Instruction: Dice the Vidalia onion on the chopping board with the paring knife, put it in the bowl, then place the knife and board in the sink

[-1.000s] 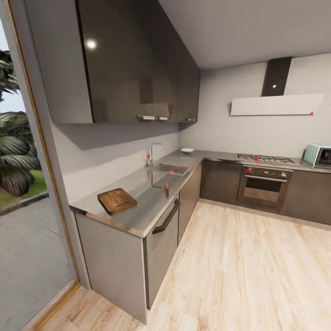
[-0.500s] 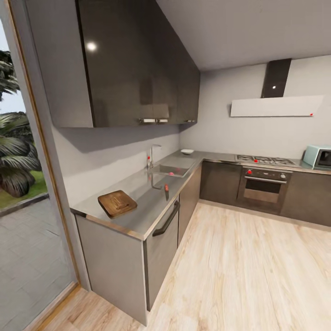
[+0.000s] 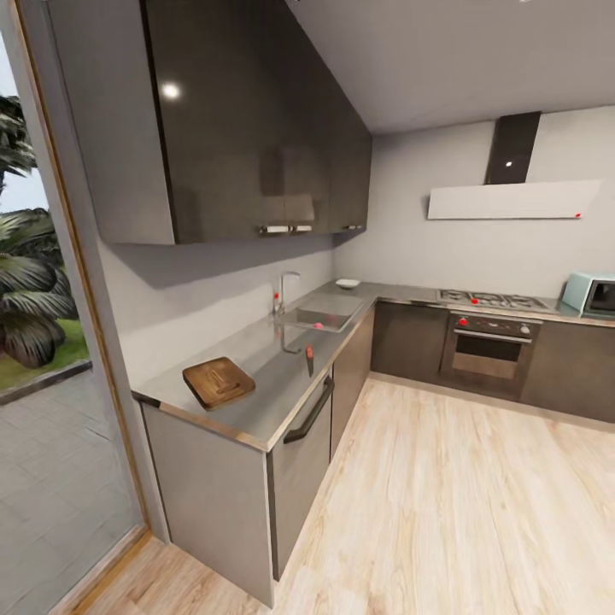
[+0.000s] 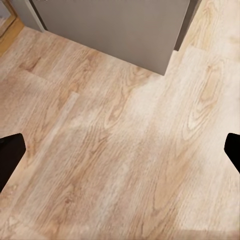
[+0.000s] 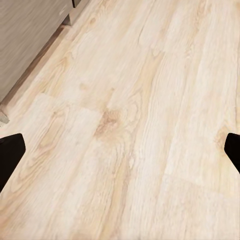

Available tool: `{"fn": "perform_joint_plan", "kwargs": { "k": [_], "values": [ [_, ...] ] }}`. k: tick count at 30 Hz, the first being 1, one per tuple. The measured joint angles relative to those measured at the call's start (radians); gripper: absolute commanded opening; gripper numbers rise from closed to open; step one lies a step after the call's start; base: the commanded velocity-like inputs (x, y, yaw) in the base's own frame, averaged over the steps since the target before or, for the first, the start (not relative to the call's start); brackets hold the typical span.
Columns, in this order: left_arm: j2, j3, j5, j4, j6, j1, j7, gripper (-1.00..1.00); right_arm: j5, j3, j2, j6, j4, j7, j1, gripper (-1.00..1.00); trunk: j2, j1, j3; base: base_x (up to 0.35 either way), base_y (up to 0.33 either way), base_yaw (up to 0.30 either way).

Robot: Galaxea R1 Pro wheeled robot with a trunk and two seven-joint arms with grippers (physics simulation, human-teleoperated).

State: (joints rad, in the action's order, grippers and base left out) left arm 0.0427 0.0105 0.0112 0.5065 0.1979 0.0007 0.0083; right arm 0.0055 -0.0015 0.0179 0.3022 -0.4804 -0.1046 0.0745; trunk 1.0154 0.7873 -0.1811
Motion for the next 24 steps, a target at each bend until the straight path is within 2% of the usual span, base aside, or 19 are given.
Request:
{"fn": "perform_joint_plan", "kwargs": {
  "k": [24],
  "values": [
    [-0.002,-0.002,0.000,0.000,0.000,0.000,0.001,1.00,0.000,0.000,0.000,0.000,0.002,-0.001,0.000,1.00,-0.168,-0.092,0.075,0.000,0.000,0.000]
  ]
}}
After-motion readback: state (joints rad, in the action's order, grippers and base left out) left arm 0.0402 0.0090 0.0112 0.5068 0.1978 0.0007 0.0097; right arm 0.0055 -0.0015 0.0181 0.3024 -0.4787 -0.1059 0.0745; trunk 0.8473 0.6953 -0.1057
